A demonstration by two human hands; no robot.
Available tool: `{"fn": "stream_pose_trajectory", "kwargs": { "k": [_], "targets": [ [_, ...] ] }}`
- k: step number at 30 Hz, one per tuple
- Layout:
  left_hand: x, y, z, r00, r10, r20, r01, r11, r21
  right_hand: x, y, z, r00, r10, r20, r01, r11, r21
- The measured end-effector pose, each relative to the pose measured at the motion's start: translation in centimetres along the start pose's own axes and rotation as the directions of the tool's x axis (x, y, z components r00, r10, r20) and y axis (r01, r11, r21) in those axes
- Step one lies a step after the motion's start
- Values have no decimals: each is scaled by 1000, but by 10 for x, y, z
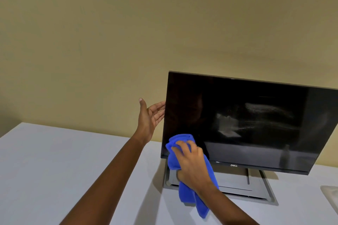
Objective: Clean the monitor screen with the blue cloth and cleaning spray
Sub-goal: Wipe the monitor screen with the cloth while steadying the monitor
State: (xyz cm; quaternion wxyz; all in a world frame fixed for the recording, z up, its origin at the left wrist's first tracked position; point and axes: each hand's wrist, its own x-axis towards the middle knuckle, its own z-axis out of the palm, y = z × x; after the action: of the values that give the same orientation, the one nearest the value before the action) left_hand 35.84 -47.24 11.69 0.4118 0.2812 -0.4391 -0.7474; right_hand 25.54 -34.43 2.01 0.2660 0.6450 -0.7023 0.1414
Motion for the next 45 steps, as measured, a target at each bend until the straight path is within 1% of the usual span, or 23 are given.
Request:
{"fn": "stream_pose_trajectory", "kwargs": {
  "k": [2,5,7,9,12,14,16,18,20,21,22,23,25,27,29,31,33,34,36,39,41,43,45],
  "targets": [
    [-1,1,1,1000,2,-8,-2,1000,5,19,15,-23,986,99,-131,-88,992,90],
    [-3,-1,5,999,17,-38,-17,1000,-2,66,34,-50,916,276,-290,-242,959,149],
    [-4,-3,6,998,23,-52,-23,1000,-8,97,37,-58,866,383,-322,-361,924,128],
    [-3,-2,6,999,15,-51,-15,1000,-3,114,31,-56,837,457,-300,-441,889,124],
    [-2,-1,6,999,14,-51,-13,1000,16,121,21,-44,795,517,-318,-477,856,198],
    [-1,-1,7,997,30,-74,-28,999,27,124,23,-37,728,565,-387,-501,825,262],
    [-1,-4,7,995,43,-89,-42,999,21,129,27,-30,677,589,-441,-518,807,283],
    [0,-6,7,994,49,-94,-47,999,24,134,28,-24,658,594,-463,-519,803,292],
    [2,-7,7,994,54,-98,-51,998,36,136,22,-21,657,593,-465,-521,803,289],
    [3,-7,8,993,62,-101,-58,998,39,136,19,-18,672,577,-463,-513,815,271],
    [3,-7,7,992,70,-103,-66,997,40,133,15,-15,707,537,-461,-485,842,237],
    [3,-8,7,992,72,-104,-69,997,33,129,11,-11,757,469,-455,-434,882,185],
    [5,-8,3,994,61,-95,-59,998,17,114,4,4,867,268,-421,-271,961,53],
    [6,-7,-1,997,38,-71,-37,999,17,91,2,23,925,47,-377,-85,993,-86],
    [8,-6,-3,999,18,-43,-16,999,28,63,8,42,933,-161,-321,92,971,-219],
    [7,-5,-2,999,22,-35,-20,999,42,36,19,57,910,-351,-222,267,904,-333],
    [7,-6,-2,999,34,-43,-31,998,54,18,31,61,876,-465,-127,390,839,-380],
    [8,-6,-1,998,38,-46,-35,998,61,13,37,60,868,-485,-112,413,827,-381],
    [9,-7,-1,998,41,-45,-38,997,65,7,53,54,870,-475,-133,406,842,-356],
    [9,-6,0,998,44,-53,-42,998,54,0,87,39,894,-392,-216,322,899,-297],
    [9,-7,0,997,52,-51,-50,997,54,0,100,32,914,-328,-237,264,928,-262],
    [8,-7,0,998,51,-42,-48,997,56,4,99,30,925,-307,-222,251,936,-246],
    [8,-7,0,998,47,-34,-45,997,60,9,84,32,919,-350,-182,299,920,-255]
  ]
}}
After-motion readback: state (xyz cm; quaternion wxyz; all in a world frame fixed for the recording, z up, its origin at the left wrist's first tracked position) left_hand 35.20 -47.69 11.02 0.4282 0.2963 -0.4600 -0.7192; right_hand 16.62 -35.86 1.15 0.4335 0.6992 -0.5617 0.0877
